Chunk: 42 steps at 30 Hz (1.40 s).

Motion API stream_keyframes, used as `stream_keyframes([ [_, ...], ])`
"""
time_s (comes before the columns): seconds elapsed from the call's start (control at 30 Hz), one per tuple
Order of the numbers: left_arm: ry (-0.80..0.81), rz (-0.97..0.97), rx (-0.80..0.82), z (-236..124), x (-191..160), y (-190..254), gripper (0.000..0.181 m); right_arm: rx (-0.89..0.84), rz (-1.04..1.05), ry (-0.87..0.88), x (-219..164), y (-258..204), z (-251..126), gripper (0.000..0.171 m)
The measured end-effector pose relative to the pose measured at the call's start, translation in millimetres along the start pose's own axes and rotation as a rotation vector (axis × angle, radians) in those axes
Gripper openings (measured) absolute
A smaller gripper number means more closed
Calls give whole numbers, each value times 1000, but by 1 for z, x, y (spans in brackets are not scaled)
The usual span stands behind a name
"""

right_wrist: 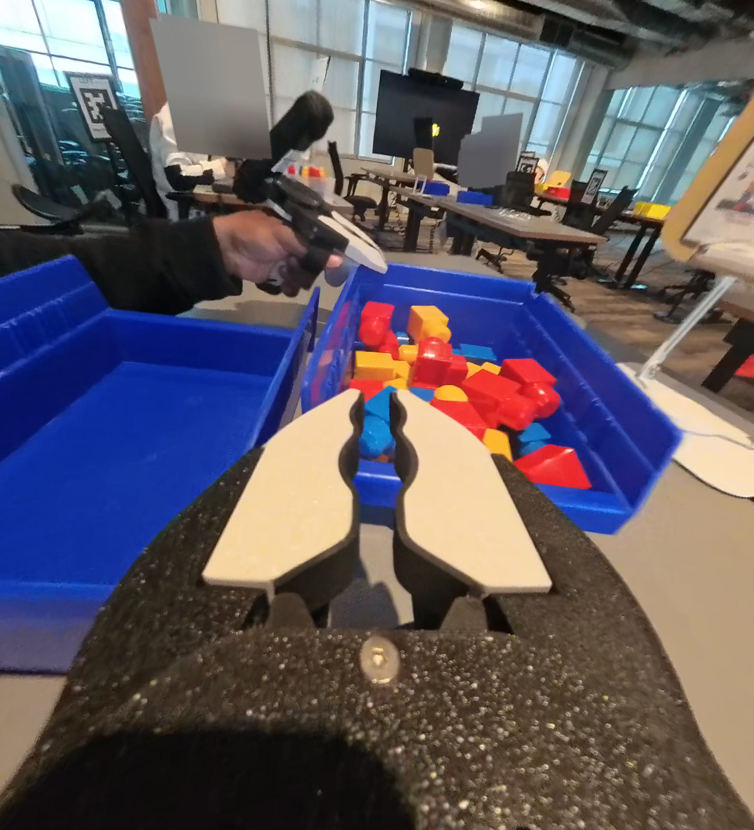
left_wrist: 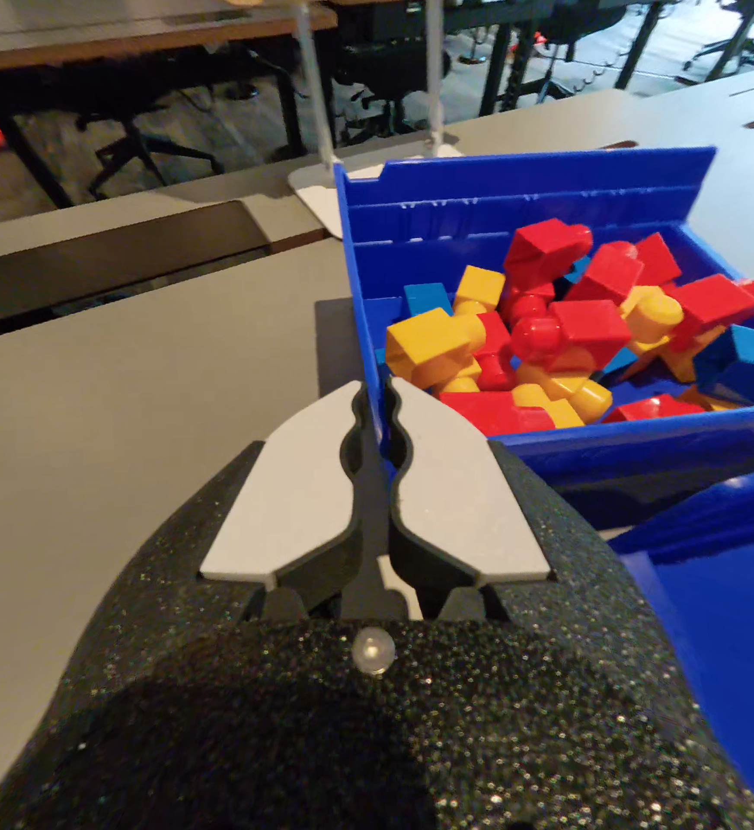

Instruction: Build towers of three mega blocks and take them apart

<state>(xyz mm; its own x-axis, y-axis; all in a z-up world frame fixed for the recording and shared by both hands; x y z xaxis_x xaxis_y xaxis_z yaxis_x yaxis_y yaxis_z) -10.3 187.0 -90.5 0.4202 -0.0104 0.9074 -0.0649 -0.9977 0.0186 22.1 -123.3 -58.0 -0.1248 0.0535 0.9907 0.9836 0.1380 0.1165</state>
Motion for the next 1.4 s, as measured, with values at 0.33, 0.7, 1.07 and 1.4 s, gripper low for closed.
stream_keyframes([
  [0.33, 34, -33, 179, -48, -20, -80, 6, -127, 39, 25, 45, -23, -47, 13],
  [0.7, -1, -40, 318, -124, -53, -158, 7, 175, -173, -309, 33, -178, -59, 13],
  [1.07, -87, 3, 387, -171, -75, -202, 7, 4, -189, -784, -16, -157, -56, 0],
  [1.4, -223, 31, 685, -220, -91, -276, 15, -305, -197, -959, -31, -34, -99, 0],
])
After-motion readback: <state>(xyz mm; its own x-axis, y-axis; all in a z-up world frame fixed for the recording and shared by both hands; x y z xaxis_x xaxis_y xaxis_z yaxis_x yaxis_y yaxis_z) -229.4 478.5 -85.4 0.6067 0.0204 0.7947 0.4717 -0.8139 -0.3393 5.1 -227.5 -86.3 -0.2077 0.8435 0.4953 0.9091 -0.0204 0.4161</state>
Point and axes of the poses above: each gripper's, where its closed fingertips meet, z out along the fingers, x out of its top, y = z × x across the jaws, the point moved 1 cm from there along -z, back along the fingers
